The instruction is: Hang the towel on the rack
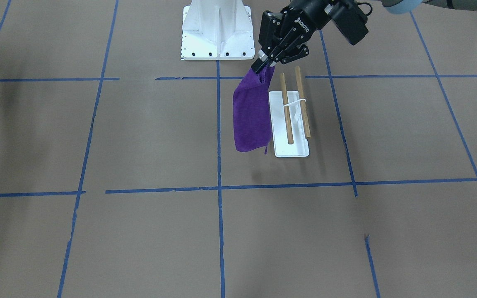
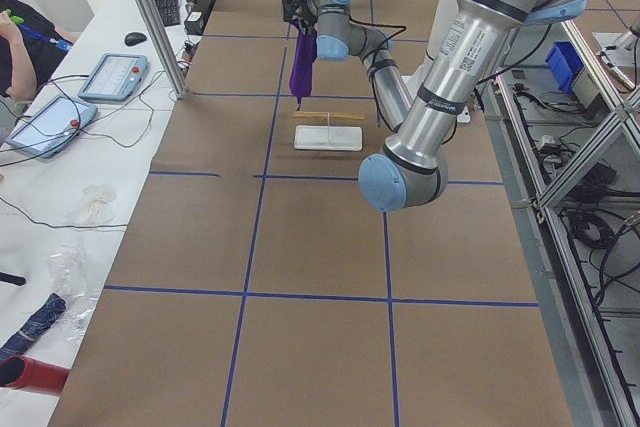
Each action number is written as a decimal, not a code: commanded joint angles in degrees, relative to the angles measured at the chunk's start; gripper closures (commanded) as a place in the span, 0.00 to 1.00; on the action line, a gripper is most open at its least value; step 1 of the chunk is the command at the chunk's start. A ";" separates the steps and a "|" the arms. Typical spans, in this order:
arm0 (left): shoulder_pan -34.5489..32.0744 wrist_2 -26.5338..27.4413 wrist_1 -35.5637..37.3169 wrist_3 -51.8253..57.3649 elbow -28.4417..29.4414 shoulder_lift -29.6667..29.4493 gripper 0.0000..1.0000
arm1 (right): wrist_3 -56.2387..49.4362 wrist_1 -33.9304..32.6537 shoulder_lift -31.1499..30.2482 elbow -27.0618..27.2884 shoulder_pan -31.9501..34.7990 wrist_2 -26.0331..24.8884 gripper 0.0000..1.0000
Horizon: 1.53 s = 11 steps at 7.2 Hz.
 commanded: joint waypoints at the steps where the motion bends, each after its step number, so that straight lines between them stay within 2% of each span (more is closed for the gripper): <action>1: 1.67 4.98 16.16 3.03 -7.58 -0.05 1.00 | -0.88 -8.16 -0.50 -0.02 0.75 -0.24 0.00; 2: 4.89 10.65 19.70 2.77 -10.57 0.12 1.00 | -2.53 -8.62 -1.02 -0.28 0.57 -0.50 0.00; 4: 14.19 20.77 26.74 -8.77 -12.35 0.21 1.00 | -9.99 -8.63 -3.21 -0.72 3.10 -0.86 0.00; 5: 18.24 24.30 31.56 -13.45 -13.75 0.21 1.00 | -10.11 -8.63 -3.31 -1.07 3.56 -0.77 0.00; 8: 19.25 25.30 42.83 -15.61 -19.29 1.17 1.00 | -9.33 -8.10 -2.78 -3.09 4.53 -0.94 0.00; 10: 17.24 25.47 42.86 -14.12 -20.10 7.48 1.00 | -9.32 -8.27 -2.43 -3.62 4.44 -1.21 0.00; 11: 15.23 25.47 42.86 -9.94 -20.01 9.60 1.00 | -9.23 -8.01 -2.34 -4.93 4.44 -1.12 0.00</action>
